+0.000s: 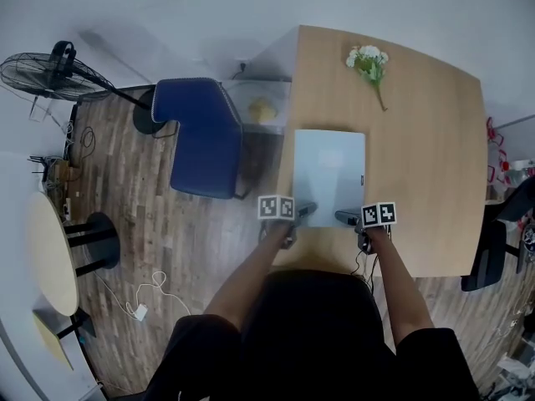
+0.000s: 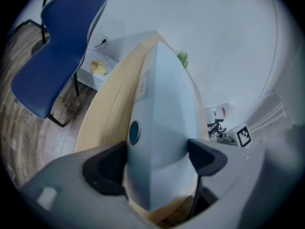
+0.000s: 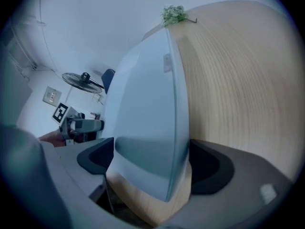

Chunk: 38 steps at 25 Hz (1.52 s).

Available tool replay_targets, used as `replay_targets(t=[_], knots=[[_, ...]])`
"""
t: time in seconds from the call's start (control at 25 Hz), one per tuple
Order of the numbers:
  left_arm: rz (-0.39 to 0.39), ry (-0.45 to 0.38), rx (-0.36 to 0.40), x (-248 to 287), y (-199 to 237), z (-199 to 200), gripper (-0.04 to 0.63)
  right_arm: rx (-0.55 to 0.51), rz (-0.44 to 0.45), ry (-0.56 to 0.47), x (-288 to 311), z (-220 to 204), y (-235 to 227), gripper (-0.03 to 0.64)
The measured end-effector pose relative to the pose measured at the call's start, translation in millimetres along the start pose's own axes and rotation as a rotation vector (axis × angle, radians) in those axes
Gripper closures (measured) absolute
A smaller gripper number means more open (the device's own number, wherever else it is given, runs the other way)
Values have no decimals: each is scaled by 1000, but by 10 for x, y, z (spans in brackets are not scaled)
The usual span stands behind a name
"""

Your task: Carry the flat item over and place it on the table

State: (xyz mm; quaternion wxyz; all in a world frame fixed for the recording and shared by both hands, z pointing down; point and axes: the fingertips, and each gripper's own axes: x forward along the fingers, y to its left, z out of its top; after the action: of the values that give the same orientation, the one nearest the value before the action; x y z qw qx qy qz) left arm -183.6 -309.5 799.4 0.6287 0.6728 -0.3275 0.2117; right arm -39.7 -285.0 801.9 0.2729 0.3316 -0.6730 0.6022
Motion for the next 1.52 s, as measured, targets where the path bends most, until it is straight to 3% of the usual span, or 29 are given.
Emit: replay_targets(t=[0.12,0.52,0.6,0.8,0.88,1.04,1.2,1.32,1.4,1.52], knots=[[18,7,27,-16,5,-26,187,-31,-46,-9,-29,-22,0,147],[-34,-28,57,-140,1,-31,181,-10,-29,-70,-124,-67,86,152],[-45,-67,92,-287,-4,41,181,-22,-17,-95,-209,-50,155,152],[-117,-204,95,-806,-193,285,181,-66,16,-226,-600,99,369,147],[-119,-269,147,-1054,-318,396,188,-85,30,-305,-785,164,499,165],[-104,-413,299,-1501,-700,528,262,-81,44,-443,-1115,230,718,217],[-133,-510,438,-1714,-1075,585,457,-117,35,-621,-1499,351,978,328],[-81,-578,597,-1713,-1206,628,579,-144,25,-735,-1752,351,1126,376],[-66,-616,659,-1703,-1280,653,595,-154,13,-792,-1908,321,1177,410],[-84,-674,661,-1769,-1415,727,595,-213,-24,-834,-2081,305,1223,490]])
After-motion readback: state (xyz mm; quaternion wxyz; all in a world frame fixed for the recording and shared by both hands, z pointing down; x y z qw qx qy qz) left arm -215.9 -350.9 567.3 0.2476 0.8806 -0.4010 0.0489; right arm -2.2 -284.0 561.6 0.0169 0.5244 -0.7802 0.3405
